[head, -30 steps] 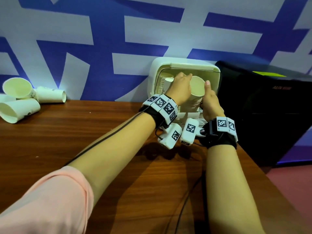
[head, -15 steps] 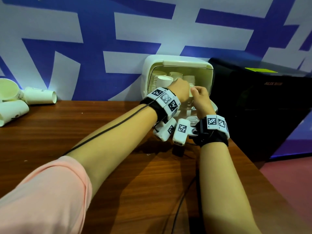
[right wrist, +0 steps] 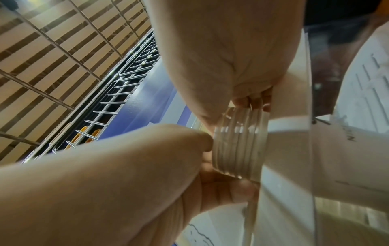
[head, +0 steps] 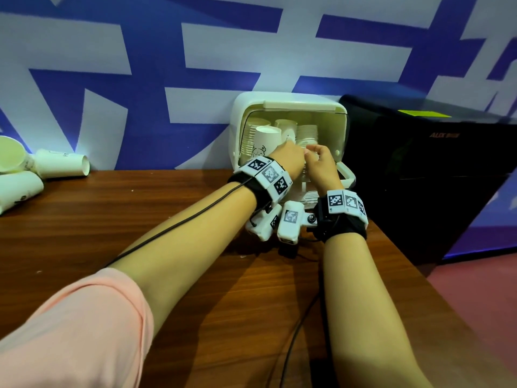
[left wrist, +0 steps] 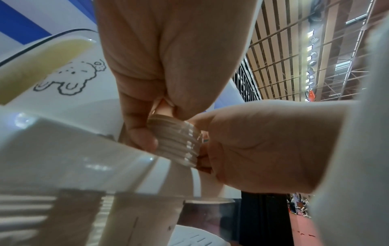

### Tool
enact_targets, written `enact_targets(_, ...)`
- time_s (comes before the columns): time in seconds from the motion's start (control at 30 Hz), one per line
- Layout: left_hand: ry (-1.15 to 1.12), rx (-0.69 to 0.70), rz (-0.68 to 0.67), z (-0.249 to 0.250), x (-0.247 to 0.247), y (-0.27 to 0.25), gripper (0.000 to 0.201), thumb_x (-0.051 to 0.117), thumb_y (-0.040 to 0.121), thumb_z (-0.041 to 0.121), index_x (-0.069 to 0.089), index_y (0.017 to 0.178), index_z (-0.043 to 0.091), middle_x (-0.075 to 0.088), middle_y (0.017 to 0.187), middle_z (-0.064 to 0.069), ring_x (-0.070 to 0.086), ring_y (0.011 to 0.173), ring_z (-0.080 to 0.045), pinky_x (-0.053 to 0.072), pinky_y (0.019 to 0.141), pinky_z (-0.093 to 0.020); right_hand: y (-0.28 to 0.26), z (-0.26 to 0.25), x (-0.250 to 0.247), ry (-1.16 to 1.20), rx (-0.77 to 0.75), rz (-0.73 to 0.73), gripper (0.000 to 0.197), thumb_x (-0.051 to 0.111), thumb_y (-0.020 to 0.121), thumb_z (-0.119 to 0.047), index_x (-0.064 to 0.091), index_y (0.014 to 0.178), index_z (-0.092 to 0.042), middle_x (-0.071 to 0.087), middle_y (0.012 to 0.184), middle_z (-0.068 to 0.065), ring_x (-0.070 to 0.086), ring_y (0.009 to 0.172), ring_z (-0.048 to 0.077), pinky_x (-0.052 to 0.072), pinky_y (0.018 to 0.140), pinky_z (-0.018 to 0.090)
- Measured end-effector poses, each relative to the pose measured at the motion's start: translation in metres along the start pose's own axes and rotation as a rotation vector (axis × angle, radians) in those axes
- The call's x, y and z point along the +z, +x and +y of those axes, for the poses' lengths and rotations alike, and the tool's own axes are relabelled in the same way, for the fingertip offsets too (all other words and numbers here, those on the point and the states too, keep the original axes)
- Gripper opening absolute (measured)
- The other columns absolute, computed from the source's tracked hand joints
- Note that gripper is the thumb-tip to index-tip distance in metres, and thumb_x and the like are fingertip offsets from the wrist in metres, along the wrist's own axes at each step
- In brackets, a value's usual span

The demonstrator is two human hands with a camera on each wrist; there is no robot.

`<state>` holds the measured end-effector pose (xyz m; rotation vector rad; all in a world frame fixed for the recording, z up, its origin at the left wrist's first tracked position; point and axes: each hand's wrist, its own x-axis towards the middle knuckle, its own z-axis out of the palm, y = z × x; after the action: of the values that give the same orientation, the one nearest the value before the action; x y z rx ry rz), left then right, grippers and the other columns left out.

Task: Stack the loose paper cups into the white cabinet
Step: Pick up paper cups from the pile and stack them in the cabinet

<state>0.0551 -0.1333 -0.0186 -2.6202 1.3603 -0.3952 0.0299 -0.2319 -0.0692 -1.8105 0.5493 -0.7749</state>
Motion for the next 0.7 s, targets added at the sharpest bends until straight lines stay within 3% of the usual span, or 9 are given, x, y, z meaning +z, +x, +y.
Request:
enact_targets(0.17,-0.086,-0.028,0.026,-0.004,-0.004,-0.003,0.036,0.039,0.098,0.005,0.053,0.131,0.007,0.053,0.126,-0.016,0.057,0.112,-0.029,0.047,0.086,-0.033,-0.001,-0.005,0.0,-0.034,-0.005,-0.007,0.031,0.044,0.099,-0.029,0.054,0.125,-0.015,0.059,0.126,0.007,0.056,0.115,0.025,0.045,0.101,0.049)
enact_targets(0.37,-0.154,-0.062,0.083,-0.007,-0.007,-0.004,0.034,0.031,0.104,0.012,0.051,0.127,-0.003,0.056,0.127,-0.019,0.054,0.119,-0.03,0.044,0.091,-0.034,-0.002,-0.009,-0.005,-0.043,0.015,-0.025,0.032,0.046,0.099,-0.031,0.055,0.124,-0.011,0.059,0.126,0.008,0.056,0.115,0.024,0.044,0.103,0.047)
enact_targets(0.53,-0.335,-0.085,0.036,-0.015,-0.008,-0.005,0.035,0.036,0.102,0.018,0.057,0.122,-0.001,0.058,0.125,-0.019,0.053,0.116,-0.031,0.042,0.091,-0.034,-0.002,-0.013,-0.008,-0.049,0.028,-0.047,0.029,0.049,0.098,-0.029,0.055,0.121,-0.011,0.059,0.122,0.008,0.057,0.103,0.02,0.048,0.094,0.04)
enact_targets(0.7,-0.556,-0.096,0.001,-0.02,-0.006,-0.008,0.035,0.04,0.1,0.018,0.055,0.128,0.002,0.061,0.122,-0.017,0.061,0.108,-0.029,0.048,0.094,-0.036,-0.004,-0.022,-0.013,-0.067,0.041,-0.045,0.031,0.052,0.096,-0.028,0.056,0.121,-0.011,0.057,0.123,0.006,0.054,0.109,0.02,0.044,0.098,0.036)
